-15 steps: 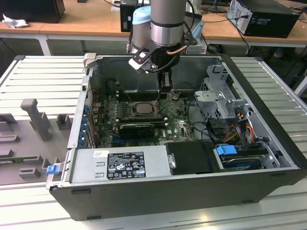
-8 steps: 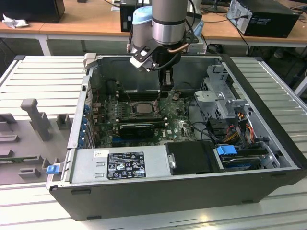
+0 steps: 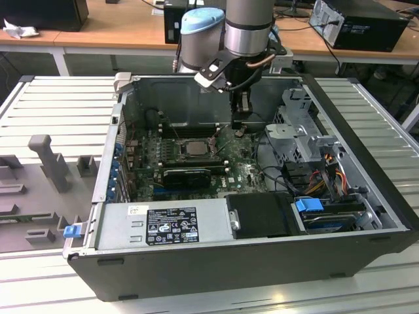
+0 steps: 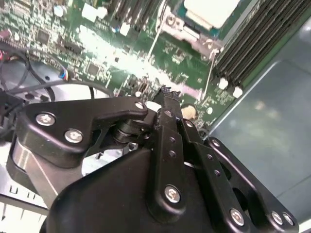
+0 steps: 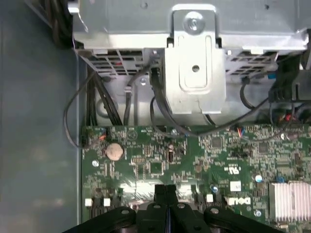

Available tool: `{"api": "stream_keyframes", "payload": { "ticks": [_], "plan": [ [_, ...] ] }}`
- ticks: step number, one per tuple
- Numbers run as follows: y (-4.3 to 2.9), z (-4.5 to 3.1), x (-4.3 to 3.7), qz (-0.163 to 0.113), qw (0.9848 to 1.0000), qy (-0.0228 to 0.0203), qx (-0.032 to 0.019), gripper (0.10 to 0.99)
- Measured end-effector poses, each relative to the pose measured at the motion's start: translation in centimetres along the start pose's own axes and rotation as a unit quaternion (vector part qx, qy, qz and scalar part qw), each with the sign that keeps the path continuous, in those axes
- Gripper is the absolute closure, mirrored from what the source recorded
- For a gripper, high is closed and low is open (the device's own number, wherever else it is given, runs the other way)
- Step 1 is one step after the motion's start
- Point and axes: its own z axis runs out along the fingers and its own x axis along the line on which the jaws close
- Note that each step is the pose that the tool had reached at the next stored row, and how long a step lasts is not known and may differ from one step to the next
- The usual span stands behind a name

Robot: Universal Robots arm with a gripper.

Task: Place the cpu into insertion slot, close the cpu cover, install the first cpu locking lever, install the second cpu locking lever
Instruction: 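Close the cpu cover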

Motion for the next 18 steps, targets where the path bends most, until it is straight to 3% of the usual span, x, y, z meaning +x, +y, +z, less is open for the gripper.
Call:
{"api": "stream_keyframes", "payload": {
  "ticks": [2,4,8,9,13,18],
  "plan": [
    [1.13,0.20,0.06,-0.003,1.0000,0.0012,0.0011,0.980],
    [1.20,0.48,0.05,-0.003,1.0000,0.0045,0.0012,0.980],
    [1.14,1.48,0.08,-0.004,1.0000,0.0052,0.0017,0.980],
    [1.07,1.62,0.07,-0.004,1.0000,0.0051,0.0040,0.980],
    [0.30,1.67,0.06,-0.005,0.9999,0.0057,0.0145,0.980],
    [-0.20,1.68,0.05,-0.006,0.9998,0.0057,0.0156,0.980]
  ]
}}
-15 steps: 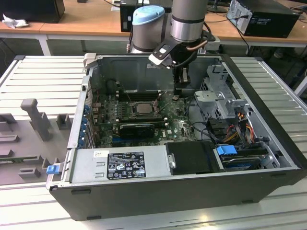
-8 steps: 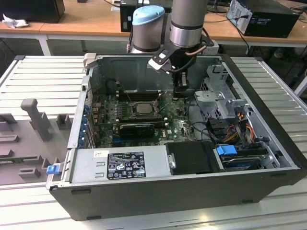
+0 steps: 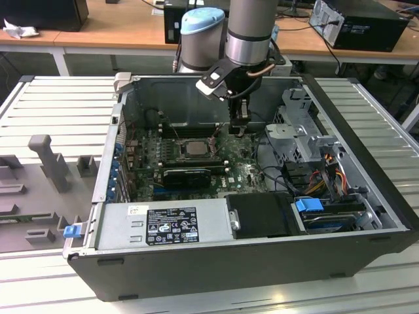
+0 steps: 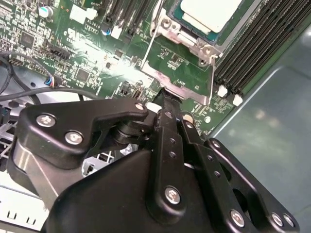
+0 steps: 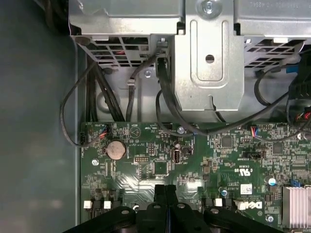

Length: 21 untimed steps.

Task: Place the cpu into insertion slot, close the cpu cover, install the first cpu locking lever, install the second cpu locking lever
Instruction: 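Close the cpu cover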

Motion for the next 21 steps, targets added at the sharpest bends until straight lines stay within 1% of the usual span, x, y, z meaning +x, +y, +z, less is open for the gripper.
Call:
{"api": "stream_keyframes", "payload": {
  "ticks": [1,7,17,18,20,21],
  "plan": [
    [-0.16,0.00,0.00,0.000,1.0000,0.0000,0.0000,0.980],
    [-0.61,-0.01,-0.01,0.000,1.0000,0.0000,0.0000,0.980],
    [-0.94,0.00,-0.03,0.000,1.0000,0.0000,0.0000,0.980],
    [-1.05,-0.01,-0.03,0.000,1.0000,-0.0001,0.0000,0.980],
    [-1.56,-0.01,-0.03,0.000,1.0000,0.0000,0.0000,0.980],
    [-1.95,-0.02,-0.04,0.000,1.0000,0.0000,0.0000,0.980]
  ]
}}
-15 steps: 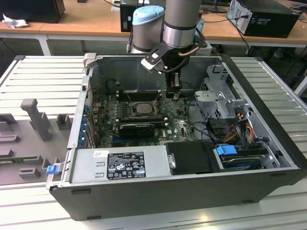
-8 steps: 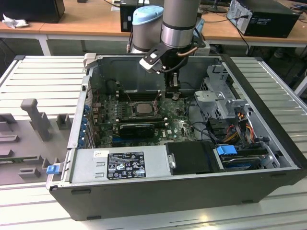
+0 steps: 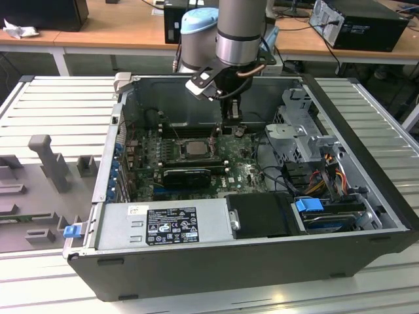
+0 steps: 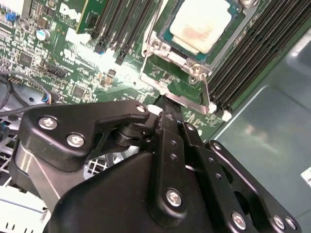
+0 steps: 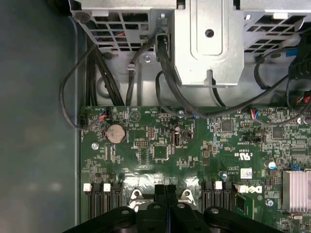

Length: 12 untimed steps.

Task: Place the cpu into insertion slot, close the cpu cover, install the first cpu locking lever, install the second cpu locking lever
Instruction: 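Close the cpu cover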

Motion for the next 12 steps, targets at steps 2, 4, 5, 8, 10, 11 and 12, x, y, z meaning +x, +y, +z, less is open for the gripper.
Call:
{"api": "stream_keyframes", "payload": {
  "ticks": [2,4,5,8,10,11,12],
  "plan": [
    [-0.50,-0.01,-0.01,0.000,1.0000,0.0000,0.0000,0.980],
    [-1.62,-0.02,-0.02,0.000,1.0000,0.0000,0.0000,0.980],
    [-1.99,-0.02,-0.02,0.000,1.0000,0.0001,0.0000,0.980],
    [-2.38,0.80,-0.01,-0.004,1.0000,0.0001,0.0001,0.980],
    [-2.44,1.40,-0.06,-0.024,0.9997,0.0005,0.0007,0.980],
    [-2.72,1.65,-0.06,-0.031,0.9995,0.0007,0.0014,0.980],
    [-3.25,1.68,-0.07,-0.031,0.9995,0.0006,0.0023,0.980]
  ]
}}
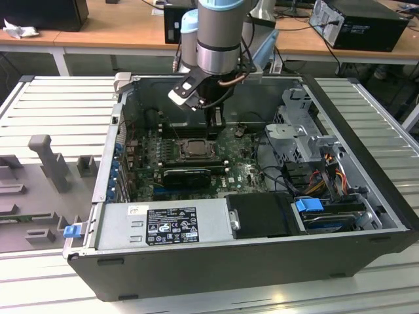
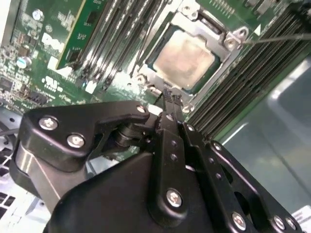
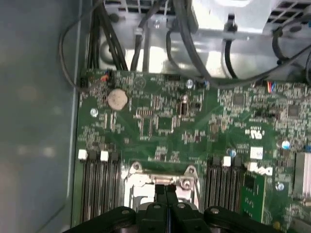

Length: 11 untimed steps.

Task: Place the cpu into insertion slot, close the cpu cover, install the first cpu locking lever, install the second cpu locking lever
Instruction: 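Close the cpu cover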

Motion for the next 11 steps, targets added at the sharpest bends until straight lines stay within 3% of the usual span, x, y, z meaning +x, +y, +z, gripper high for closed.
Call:
{"api": "stream_keyframes", "payload": {
  "ticks": [6,11],
  "plan": [
    [-1.68,0.15,0.11,0.000,1.0000,0.0003,0.0027,0.980],
    [-2.69,0.87,0.16,-0.001,1.0000,0.0004,0.0046,0.980]
  ]
}}
